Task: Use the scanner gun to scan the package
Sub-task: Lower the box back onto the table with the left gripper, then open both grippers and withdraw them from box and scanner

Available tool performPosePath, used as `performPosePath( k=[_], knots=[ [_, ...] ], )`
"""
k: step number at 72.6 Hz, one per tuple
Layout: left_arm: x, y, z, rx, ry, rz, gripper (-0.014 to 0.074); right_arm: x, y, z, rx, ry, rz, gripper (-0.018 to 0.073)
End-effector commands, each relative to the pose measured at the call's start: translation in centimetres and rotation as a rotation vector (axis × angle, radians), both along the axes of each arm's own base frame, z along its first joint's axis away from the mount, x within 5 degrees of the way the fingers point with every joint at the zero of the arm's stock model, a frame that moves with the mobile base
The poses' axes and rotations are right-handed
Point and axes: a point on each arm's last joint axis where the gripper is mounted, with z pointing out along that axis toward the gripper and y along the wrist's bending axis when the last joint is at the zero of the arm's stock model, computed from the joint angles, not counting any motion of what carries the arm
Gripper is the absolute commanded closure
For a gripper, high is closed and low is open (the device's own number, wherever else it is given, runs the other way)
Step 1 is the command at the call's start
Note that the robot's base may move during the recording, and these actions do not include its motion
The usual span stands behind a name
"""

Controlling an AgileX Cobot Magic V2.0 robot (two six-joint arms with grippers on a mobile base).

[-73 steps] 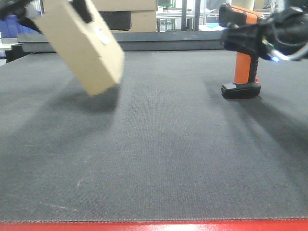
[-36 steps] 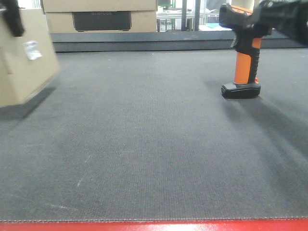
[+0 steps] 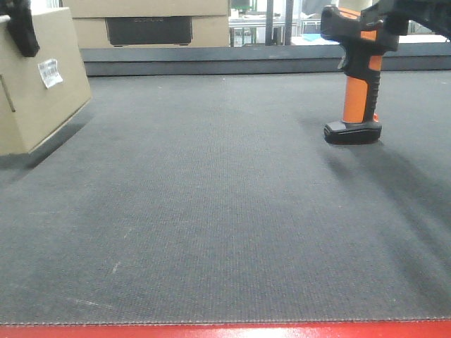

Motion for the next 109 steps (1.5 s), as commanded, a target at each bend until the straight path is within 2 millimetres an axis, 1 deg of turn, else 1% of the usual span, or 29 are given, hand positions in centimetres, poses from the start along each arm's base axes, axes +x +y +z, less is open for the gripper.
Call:
performPosePath(
  k=[1, 8, 16, 36, 40, 44, 47, 48, 55, 57, 58, 64, 68, 77, 86, 96, 109],
  knots=[
    [0.2, 0.1, -0.1, -0.008, 0.000, 0.002, 0.0708, -0.1, 0.0, 0.2, -0.014, -0.013, 0.004, 0.0107],
    [0.2, 0.1, -0.7, -0.011, 0.039, 0.002, 0.0708, -0.1, 0.0, 0.2, -0.014, -0.013, 0.004, 0.0146],
    [0.2, 0.1, -1.1, -0.010, 0.067, 0.003, 0.0708, -0.1, 0.0, 0.2, -0.014, -0.013, 0.004, 0.0170],
    [0.3, 0.1, -1.3, -0.001, 0.074, 0.003, 0.0706, -0.2, 0.0, 0.2, -0.014, -0.007, 0.005, 0.0170],
    [0.3, 0.1, -1.3, -0.001, 0.074, 0.003, 0.0693, -0.2, 0.0, 0.2, -0.015, -0.005, 0.005, 0.0170],
    [0.3, 0.2, -1.3, 0.001, 0.074, 0.003, 0.0635, -0.2, 0.0, 0.1, -0.015, -0.003, 0.006, 0.0170],
    [0.3, 0.2, -1.3, 0.001, 0.074, 0.003, 0.0552, -0.2, 0.0, 0.1, -0.015, -0.001, 0.006, 0.0170],
    [0.3, 0.2, -1.3, 0.001, 0.074, 0.003, 0.0538, -0.2, 0.0, 0.1, -0.015, 0.001, 0.006, 0.0170],
    [0.3, 0.2, -1.3, 0.003, 0.074, 0.003, 0.0318, -0.2, 0.0, 0.1, -0.015, 0.001, 0.006, 0.0170],
    [0.3, 0.2, -1.3, 0.003, 0.074, 0.003, 0.0239, -0.2, 0.0, 0.1, -0.015, 0.001, 0.006, 0.0170],
    [0.3, 0.2, -1.3, 0.003, 0.074, 0.003, 0.0223, -0.2, 0.0, 0.1, -0.015, 0.001, 0.006, 0.0170],
    [0.2, 0.2, -1.3, 0.012, 0.076, 0.003, 0.0055, -0.2, 0.0, 0.1, -0.015, 0.001, 0.006, 0.0170],
    [0.2, 0.4, -1.3, 0.029, 0.078, 0.002, -0.0020, -0.2, 0.0, 0.1, -0.015, 0.001, 0.006, 0.0170],
    [0.1, 0.7, -1.1, 0.069, 0.085, 0.005, 0.0008, -0.2, 0.0, 0.1, -0.015, 0.001, 0.006, 0.0170],
    [-0.2, 0.7, -0.5, 0.071, 0.077, 0.006, 0.0009, -0.2, 0.0, 0.1, -0.015, 0.001, 0.006, 0.0170],
    [-1.4, 0.8, 1.6, 0.069, 0.024, 0.009, 0.0009, -0.2, 0.0, 0.1, -0.015, 0.007, 0.007, 0.0170],
    [-3.6, 0.5, 5.6, 0.008, -0.106, 0.046, 0.0009, -0.2, 0.0, -0.2, -0.017, 0.032, 0.010, 0.0170]
  ],
)
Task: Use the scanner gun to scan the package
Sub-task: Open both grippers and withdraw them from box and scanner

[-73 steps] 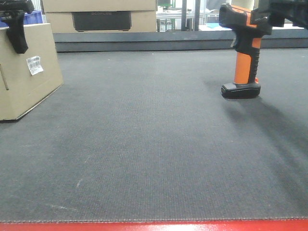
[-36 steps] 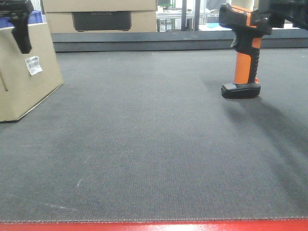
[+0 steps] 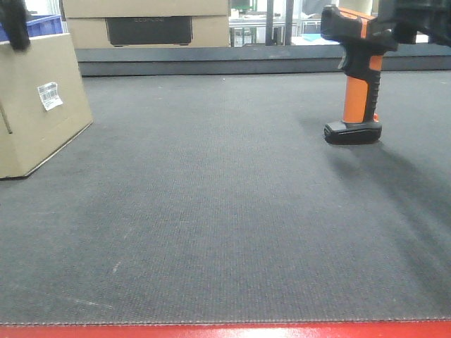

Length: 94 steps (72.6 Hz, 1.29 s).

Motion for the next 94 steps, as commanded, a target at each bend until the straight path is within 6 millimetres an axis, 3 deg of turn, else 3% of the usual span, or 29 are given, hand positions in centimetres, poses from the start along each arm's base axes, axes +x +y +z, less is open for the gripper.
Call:
performPosePath(
  k=[1, 10, 20, 25, 46, 59, 77, 94],
  knots=[
    [-1.3, 0.0, 2.7, -0.050, -0.095, 0.030, 0.0009, -0.1, 0.0, 0.2, -0.013, -0.011, 0.004, 0.0170],
    [-2.8, -0.4, 4.6, -0.133, -0.147, 0.074, 0.0009, -0.1, 0.0, 0.2, -0.013, -0.011, 0.004, 0.0170],
    [-4.1, -0.7, 4.9, -0.201, -0.163, 0.105, 0.0046, -0.1, -0.1, 0.2, -0.013, -0.014, 0.004, 0.0170],
    [-4.7, -0.7, 4.5, -0.211, -0.166, 0.104, 0.0132, -0.2, -0.1, 0.3, -0.013, -0.010, 0.004, 0.0174],
    [-8.8, -0.6, 3.3, -0.223, -0.304, 0.092, 0.0711, -1.5, -0.1, 1.2, -0.009, 0.038, 0.019, 0.0281],
    [-11.4, -0.5, 1.8, -0.230, -0.470, 0.076, 0.0707, -2.2, -0.2, 2.0, -0.005, 0.025, 0.023, 0.0465],
    [-15.3, -0.4, -2.2, -0.238, -0.679, 0.052, 0.0707, -4.2, -0.4, 3.7, 0.018, 0.034, 0.031, 0.0726],
    [-19.3, -0.2, -1.9, -0.185, -0.773, 0.010, 0.0707, -8.4, -0.7, 5.8, 0.030, 0.032, 0.060, 0.0728]
  ],
)
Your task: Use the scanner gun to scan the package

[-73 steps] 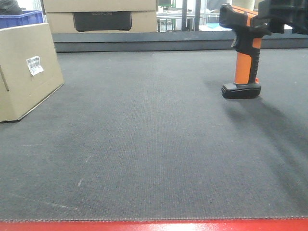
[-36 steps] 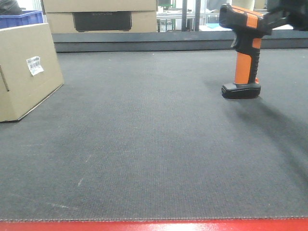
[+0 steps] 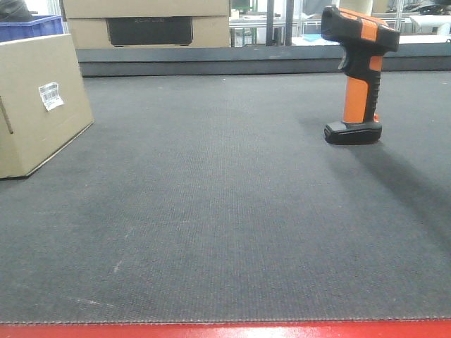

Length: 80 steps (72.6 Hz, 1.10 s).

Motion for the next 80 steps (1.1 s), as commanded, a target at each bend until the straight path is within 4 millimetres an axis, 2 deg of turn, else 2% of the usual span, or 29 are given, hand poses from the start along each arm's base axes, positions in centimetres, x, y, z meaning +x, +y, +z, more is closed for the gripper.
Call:
performPosePath(
  k=[1, 7, 14, 27, 53, 68, 80],
  knots=[
    [-1.3, 0.2, 1.0, 0.028, -0.057, 0.002, 0.0707, -1.6, -0.2, 0.6, -0.001, -0.024, 0.005, 0.0728],
    [-2.5, 0.2, 1.6, 0.033, -0.112, 0.001, 0.0707, -2.9, -0.6, 0.4, 0.004, -0.065, -0.008, 0.0728],
    [-3.8, 0.2, 1.3, 0.043, -0.210, -0.007, 0.0707, -4.3, -1.5, -1.2, 0.020, -0.049, -0.055, 0.0728],
    [-6.4, 0.2, -1.6, 0.042, -0.227, -0.010, 0.0707, -7.3, -2.6, -3.0, 0.061, -0.085, -0.129, 0.0728],
    [-11.7, 0.3, -5.1, 0.038, -0.339, -0.006, 0.0707, -12.9, -2.7, -2.0, -0.022, -0.226, -0.107, 0.0728],
    [-13.9, 0.4, -4.6, 0.036, -0.446, 0.000, 0.0707, -15.0, -2.7, -1.4, -0.014, -0.349, -0.108, 0.0728],
    [-14.6, 0.4, -4.3, 0.035, -0.493, 0.001, 0.0707, -15.5, -2.7, -1.2, -0.012, -0.384, -0.108, 0.0728]
  ],
)
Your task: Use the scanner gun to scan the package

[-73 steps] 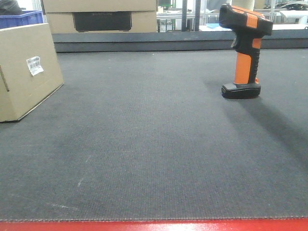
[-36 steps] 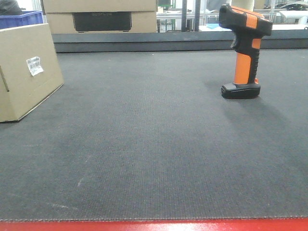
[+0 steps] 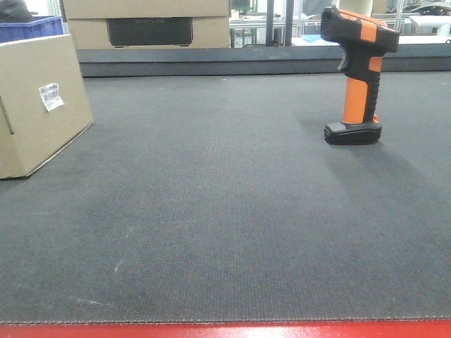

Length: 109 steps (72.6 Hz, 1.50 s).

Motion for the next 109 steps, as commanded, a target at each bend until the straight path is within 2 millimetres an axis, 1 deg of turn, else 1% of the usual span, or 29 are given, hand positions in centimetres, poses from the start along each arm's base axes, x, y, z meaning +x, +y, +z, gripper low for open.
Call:
performPosePath(
  k=[1, 38, 44, 49, 53, 59, 66, 72, 77, 85, 109],
  knots=[
    [-0.3, 0.0, 0.2, -0.007, -0.027, 0.003, 0.0707, -0.2, 0.0, 0.2, -0.014, -0.024, -0.008, 0.0728],
    [-0.4, 0.0, 0.2, -0.007, -0.029, 0.003, 0.0707, -0.2, 0.0, 0.2, -0.014, -0.026, -0.008, 0.0728],
    [-0.4, 0.0, 0.2, -0.007, -0.029, 0.003, 0.0707, -0.1, -0.1, -0.1, -0.064, -0.026, -0.026, 0.0728],
    [-0.4, 0.0, 0.2, -0.007, -0.029, 0.003, 0.0707, -0.1, -0.2, -0.7, -0.112, -0.037, -0.043, 0.0728],
    [-0.4, 0.0, 0.2, -0.007, -0.029, 0.003, 0.0707, 0.0, -0.3, -1.7, -0.120, -0.026, -0.047, 0.0728],
    [-0.4, 0.0, 0.2, -0.007, -0.029, 0.003, 0.0707, 0.6, -0.3, -4.1, -0.155, 0.036, -0.059, 0.0728],
    [-0.4, 0.0, 0.2, -0.007, -0.029, 0.003, 0.0707, 1.2, -0.3, -6.2, -0.154, 0.051, -0.058, 0.0728],
    [-0.4, 0.0, 0.2, -0.007, -0.027, 0.003, 0.0707, 1.4, -0.4, -7.1, -0.146, 0.037, -0.068, 0.0728],
    [-0.4, 0.0, 0.2, -0.007, -0.027, 0.003, 0.0707, 1.6, -0.5, -7.8, -0.132, 0.057, -0.082, 0.0728],
    [-0.4, 0.0, 0.2, -0.007, -0.027, 0.003, 0.0707, 1.6, -0.6, -7.8, -0.095, 0.044, -0.104, 0.0728],
    [-0.4, 0.0, 0.2, -0.007, -0.027, 0.003, 0.0707, 1.6, -0.8, -7.9, -0.095, 0.052, -0.132, 0.0728]
  ],
)
